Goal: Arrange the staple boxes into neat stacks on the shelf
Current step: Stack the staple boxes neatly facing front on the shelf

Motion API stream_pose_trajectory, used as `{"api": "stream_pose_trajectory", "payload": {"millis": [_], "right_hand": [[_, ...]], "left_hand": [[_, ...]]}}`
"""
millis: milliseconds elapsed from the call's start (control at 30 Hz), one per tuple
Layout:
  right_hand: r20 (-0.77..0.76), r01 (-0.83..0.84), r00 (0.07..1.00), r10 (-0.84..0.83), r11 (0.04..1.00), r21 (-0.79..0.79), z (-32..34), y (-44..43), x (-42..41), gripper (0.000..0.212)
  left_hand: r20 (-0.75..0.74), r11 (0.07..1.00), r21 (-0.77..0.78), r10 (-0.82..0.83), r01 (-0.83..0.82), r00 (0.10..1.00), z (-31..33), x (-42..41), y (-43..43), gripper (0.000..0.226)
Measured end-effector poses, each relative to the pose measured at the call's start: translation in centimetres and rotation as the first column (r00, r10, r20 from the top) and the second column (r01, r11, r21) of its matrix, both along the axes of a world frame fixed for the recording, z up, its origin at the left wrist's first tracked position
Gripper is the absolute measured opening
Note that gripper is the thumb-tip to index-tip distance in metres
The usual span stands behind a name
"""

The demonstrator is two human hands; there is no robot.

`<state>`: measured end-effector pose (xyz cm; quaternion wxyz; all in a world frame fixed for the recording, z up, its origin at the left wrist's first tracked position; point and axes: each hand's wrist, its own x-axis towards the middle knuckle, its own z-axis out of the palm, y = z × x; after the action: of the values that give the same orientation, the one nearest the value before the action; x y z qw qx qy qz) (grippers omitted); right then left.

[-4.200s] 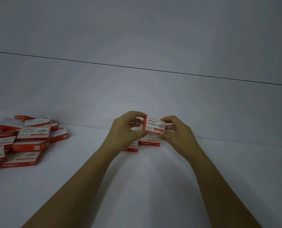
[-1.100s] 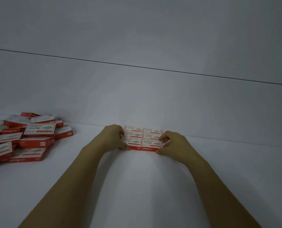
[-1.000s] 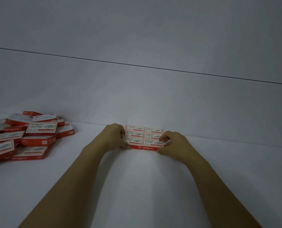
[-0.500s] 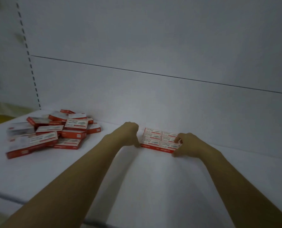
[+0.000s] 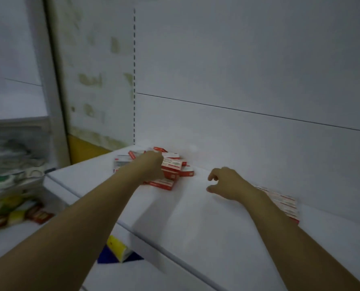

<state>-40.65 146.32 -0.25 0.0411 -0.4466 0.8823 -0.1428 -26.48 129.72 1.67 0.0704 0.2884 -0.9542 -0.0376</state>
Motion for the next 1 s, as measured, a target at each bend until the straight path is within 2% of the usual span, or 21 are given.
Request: {"api": "stream_pose_trajectory", "payload": {"millis": [300,467,633,833,933,1000], "right_hand": [[-0.064,-0.289,0.956,0.286,0.956,-0.044,0.3,-9.3,5.9,0.032],[-0.117,-0.351,0.929,0.350,0.936,0.018,-0.7,-12.8,6.8,0.046],[-0.155,-0.308,0.935,0.320,0.946,0.098,-1.9,-14.2,7.0,0.054],[-0.164,-0.283,0.942,0.292,0.956,0.072,-1.8,-13.9,6.0,0.054],[-0.167,-0.245,0.954,0.247,0.969,0.032,-1.1,-12.2,4.9,0.058],[-0.172,-0.210,0.963,0.207,0.978,0.001,-0.6,-10.5,3.6,0.052]], "left_hand": [[-0.012,0.979,0.013,0.206,-0.205,0.979,-1.3,7.9,-4.7,0.034],[0.009,0.961,0.032,0.273,-0.273,0.962,-2.1,10.1,-6.5,0.040],[0.015,0.953,0.040,0.299,-0.299,0.954,-2.7,10.8,-7.5,0.040],[0.013,0.965,0.033,0.261,-0.262,0.965,-2.7,9.6,-7.6,0.039],[-0.013,0.980,0.013,0.200,-0.200,0.980,-2.1,7.4,-6.7,0.036],[-0.028,0.990,0.001,0.139,-0.139,0.990,-1.7,5.2,-5.8,0.033]]}}
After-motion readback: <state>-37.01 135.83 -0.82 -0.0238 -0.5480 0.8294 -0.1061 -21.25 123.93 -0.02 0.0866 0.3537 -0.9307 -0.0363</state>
